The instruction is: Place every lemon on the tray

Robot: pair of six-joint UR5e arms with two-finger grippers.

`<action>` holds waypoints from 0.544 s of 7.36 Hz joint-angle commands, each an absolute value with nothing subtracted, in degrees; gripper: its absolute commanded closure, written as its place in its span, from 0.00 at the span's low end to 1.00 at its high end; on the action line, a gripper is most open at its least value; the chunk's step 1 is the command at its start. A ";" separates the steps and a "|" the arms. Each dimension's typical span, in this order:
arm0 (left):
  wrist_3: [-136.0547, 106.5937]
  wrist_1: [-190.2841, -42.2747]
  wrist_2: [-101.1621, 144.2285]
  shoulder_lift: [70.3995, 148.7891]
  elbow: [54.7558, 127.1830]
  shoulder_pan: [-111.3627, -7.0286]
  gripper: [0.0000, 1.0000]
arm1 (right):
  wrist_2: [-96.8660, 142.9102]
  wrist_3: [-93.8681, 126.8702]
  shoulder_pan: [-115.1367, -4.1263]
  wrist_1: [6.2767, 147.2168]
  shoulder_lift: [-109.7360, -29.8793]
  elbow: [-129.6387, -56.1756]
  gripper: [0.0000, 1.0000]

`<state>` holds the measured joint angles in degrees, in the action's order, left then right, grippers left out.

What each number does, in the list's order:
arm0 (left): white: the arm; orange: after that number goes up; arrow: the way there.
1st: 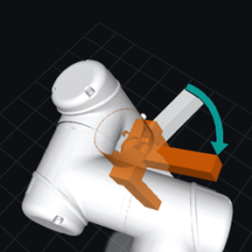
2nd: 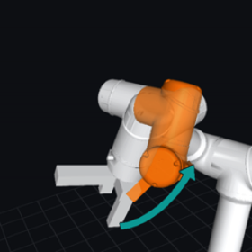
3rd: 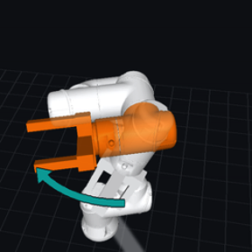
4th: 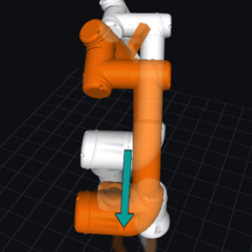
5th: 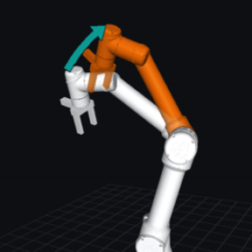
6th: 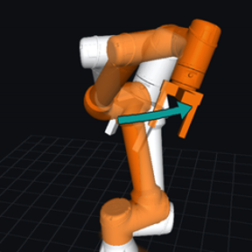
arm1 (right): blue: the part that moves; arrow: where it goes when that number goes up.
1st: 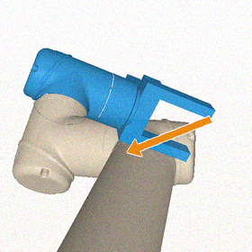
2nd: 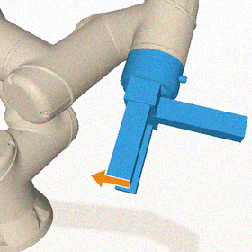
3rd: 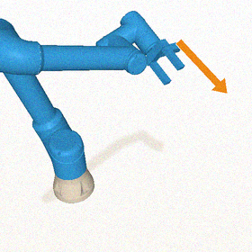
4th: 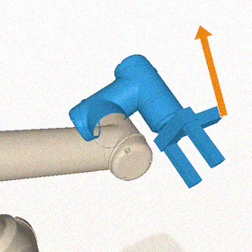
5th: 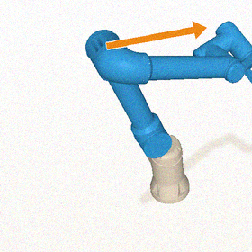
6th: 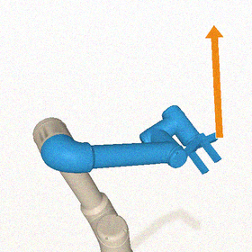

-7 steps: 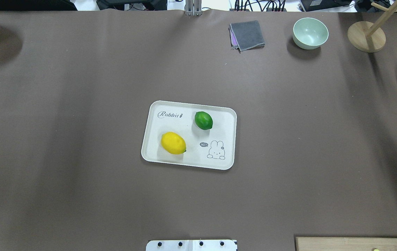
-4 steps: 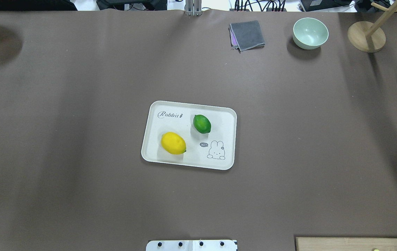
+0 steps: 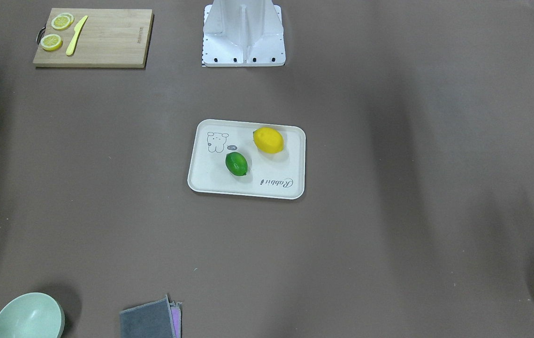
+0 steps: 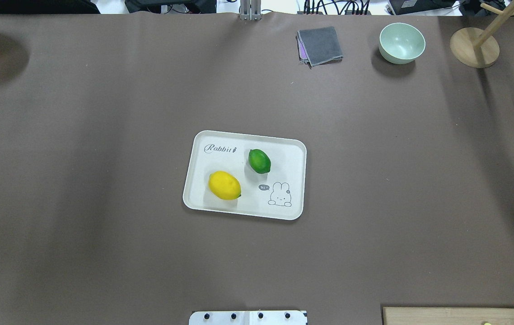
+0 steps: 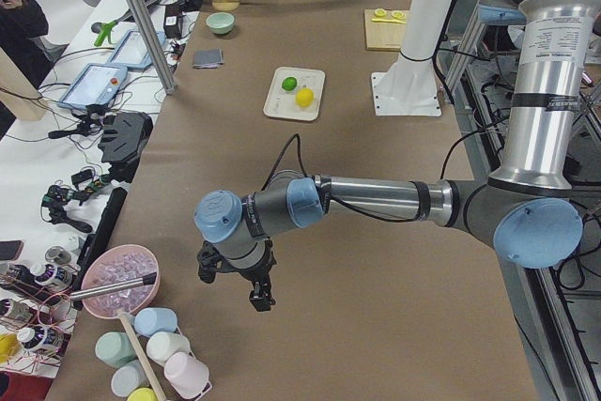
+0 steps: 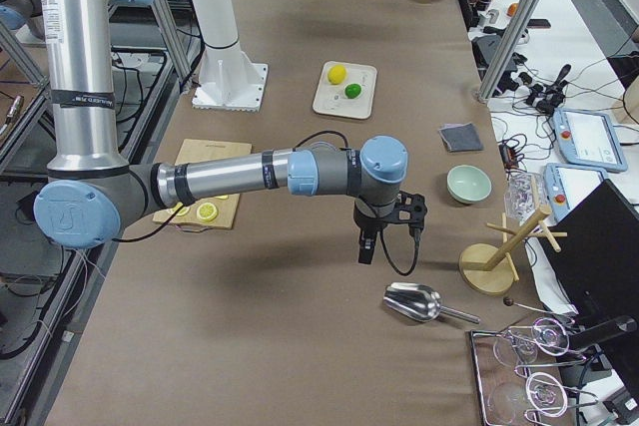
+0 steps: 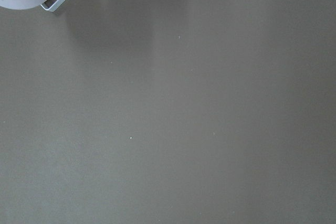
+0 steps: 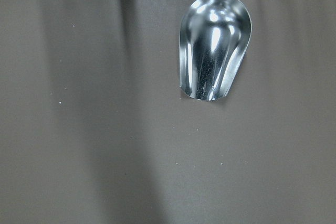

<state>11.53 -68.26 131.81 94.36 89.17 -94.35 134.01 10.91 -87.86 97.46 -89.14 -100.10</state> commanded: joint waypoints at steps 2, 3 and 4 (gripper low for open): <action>11.25 -68.20 131.57 94.57 89.47 -94.05 0.02 | 134.03 10.90 -88.07 97.47 -89.30 -100.11 0.01; 11.25 -68.20 131.49 94.66 89.47 -94.04 0.02 | 134.03 10.90 -88.07 97.47 -89.56 -100.11 0.01; 11.34 -68.20 131.57 94.66 89.47 -94.04 0.02 | 134.03 10.90 -87.98 97.47 -89.56 -100.19 0.01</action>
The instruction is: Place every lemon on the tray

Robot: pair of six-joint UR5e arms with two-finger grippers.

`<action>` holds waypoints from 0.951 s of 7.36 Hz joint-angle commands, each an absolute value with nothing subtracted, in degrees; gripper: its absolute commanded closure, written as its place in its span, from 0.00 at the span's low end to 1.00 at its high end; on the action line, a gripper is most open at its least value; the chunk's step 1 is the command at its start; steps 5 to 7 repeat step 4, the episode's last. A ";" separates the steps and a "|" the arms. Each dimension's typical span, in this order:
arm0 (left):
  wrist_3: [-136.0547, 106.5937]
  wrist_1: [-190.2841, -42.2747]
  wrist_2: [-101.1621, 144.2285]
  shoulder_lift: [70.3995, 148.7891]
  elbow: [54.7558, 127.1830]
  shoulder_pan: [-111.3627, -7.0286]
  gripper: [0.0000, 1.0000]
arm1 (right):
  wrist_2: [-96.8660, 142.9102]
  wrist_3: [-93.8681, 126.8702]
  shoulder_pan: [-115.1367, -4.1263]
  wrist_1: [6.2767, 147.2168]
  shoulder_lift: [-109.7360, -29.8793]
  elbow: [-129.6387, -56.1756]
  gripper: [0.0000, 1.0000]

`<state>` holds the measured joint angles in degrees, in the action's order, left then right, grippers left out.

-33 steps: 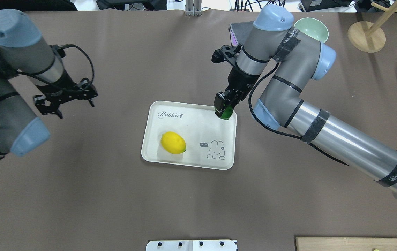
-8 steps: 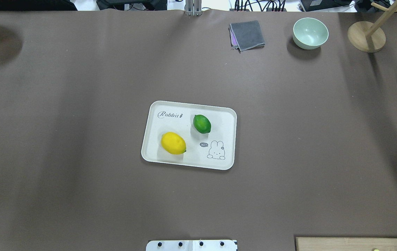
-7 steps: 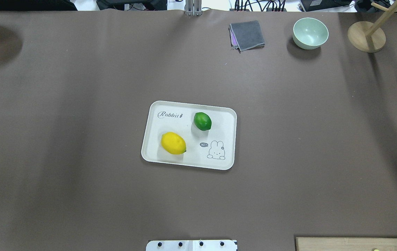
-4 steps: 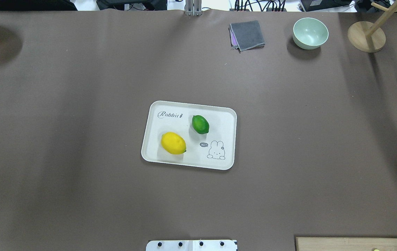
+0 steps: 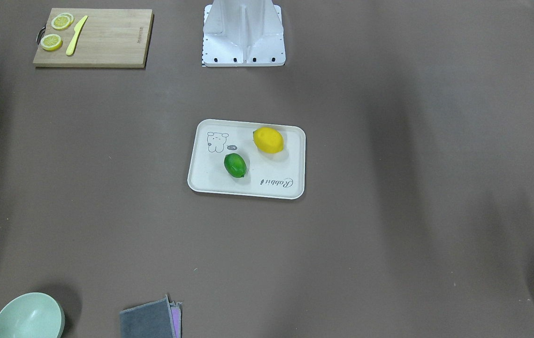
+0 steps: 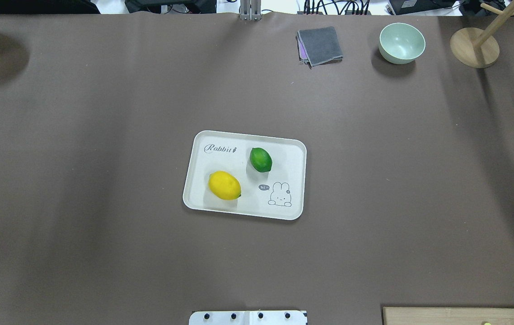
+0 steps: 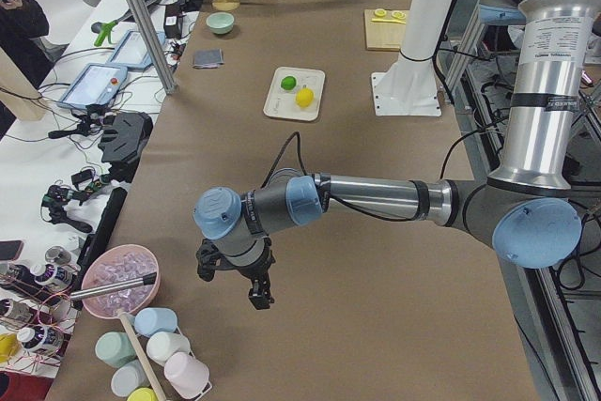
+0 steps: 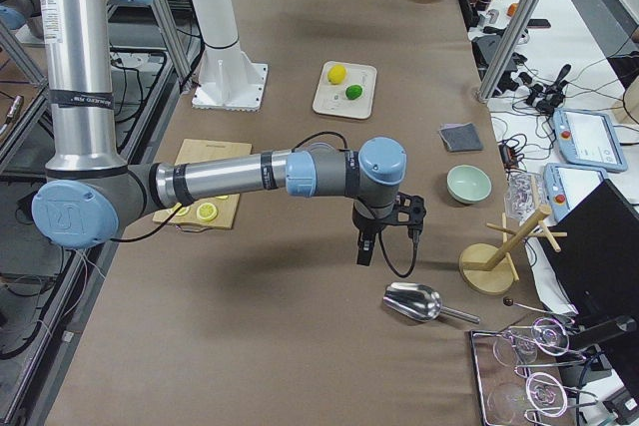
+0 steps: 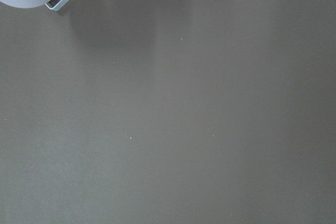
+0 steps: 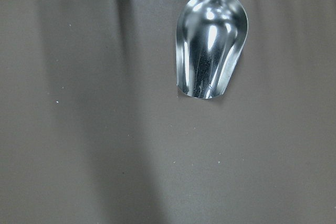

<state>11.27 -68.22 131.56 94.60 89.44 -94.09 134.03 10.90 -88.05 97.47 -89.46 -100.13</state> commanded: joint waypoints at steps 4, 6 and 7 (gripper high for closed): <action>11.43 -68.29 131.57 94.75 89.56 -94.04 0.02 | 133.60 10.90 -87.89 98.09 -89.39 -100.11 0.01; 11.43 -68.29 131.57 94.75 89.56 -94.04 0.02 | 133.60 10.90 -87.89 98.09 -89.39 -100.11 0.01; 11.43 -68.29 131.57 94.75 89.56 -94.04 0.02 | 133.60 10.90 -87.89 98.09 -89.39 -100.11 0.01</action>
